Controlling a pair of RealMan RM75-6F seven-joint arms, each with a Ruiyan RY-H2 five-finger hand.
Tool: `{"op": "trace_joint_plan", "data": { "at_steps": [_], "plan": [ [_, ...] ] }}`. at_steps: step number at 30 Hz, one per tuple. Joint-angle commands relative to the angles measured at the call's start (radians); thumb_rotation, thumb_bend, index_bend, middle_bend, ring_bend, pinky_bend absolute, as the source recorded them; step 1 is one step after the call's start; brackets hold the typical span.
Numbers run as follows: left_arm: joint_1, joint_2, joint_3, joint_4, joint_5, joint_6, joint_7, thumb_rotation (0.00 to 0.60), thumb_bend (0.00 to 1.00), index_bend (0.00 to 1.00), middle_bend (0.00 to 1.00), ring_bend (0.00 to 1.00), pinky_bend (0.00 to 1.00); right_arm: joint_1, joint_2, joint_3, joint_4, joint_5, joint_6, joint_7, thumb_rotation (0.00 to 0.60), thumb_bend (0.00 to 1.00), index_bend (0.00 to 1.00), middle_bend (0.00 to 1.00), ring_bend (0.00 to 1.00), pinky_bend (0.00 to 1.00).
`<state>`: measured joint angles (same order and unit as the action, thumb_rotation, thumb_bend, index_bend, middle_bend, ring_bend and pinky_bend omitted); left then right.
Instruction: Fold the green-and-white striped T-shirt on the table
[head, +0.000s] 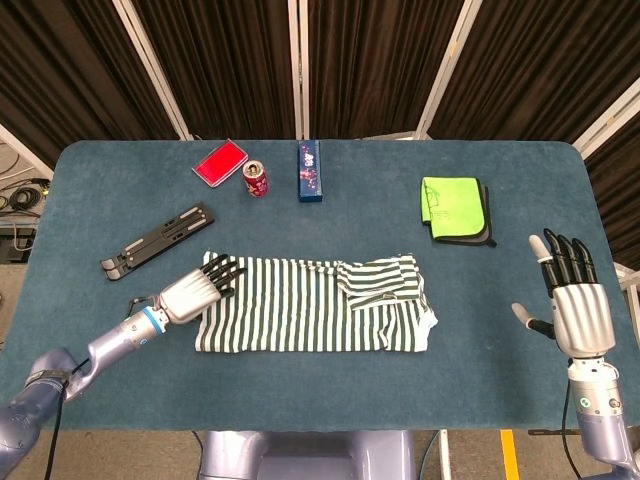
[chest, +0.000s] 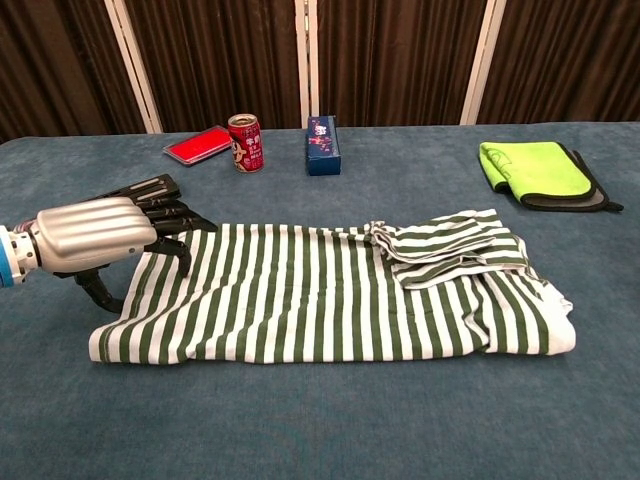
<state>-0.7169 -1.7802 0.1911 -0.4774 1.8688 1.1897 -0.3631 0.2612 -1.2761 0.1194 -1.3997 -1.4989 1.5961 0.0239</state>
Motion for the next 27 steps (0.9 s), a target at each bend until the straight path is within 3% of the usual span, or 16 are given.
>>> {"op": "trace_joint_plan", "data": {
  "at_steps": [1, 9, 27],
  "plan": [
    [-0.002, -0.003, 0.002, 0.004, -0.004, 0.000, -0.002, 0.600, 0.23, 0.37, 0.00, 0.00, 0.00, -0.001, 0.000, 0.002, 0.000, -0.003, -0.002, 0.002, 0.600, 0.00, 0.00, 0.00, 0.00, 0.00],
    [-0.011, -0.005, 0.009, 0.006, -0.014, 0.005, -0.012, 0.600, 0.31, 0.37, 0.00, 0.00, 0.00, -0.008, 0.001, 0.011, -0.004, -0.012, -0.004, 0.005, 0.600, 0.00, 0.00, 0.00, 0.00, 0.00],
    [-0.028, 0.000, 0.011, -0.021, -0.034, 0.010, -0.012, 0.600, 0.33, 0.38, 0.00, 0.00, 0.00, -0.020, 0.008, 0.024, -0.015, -0.025, -0.002, 0.002, 0.600, 0.00, 0.00, 0.00, 0.00, 0.00]
  ]
}}
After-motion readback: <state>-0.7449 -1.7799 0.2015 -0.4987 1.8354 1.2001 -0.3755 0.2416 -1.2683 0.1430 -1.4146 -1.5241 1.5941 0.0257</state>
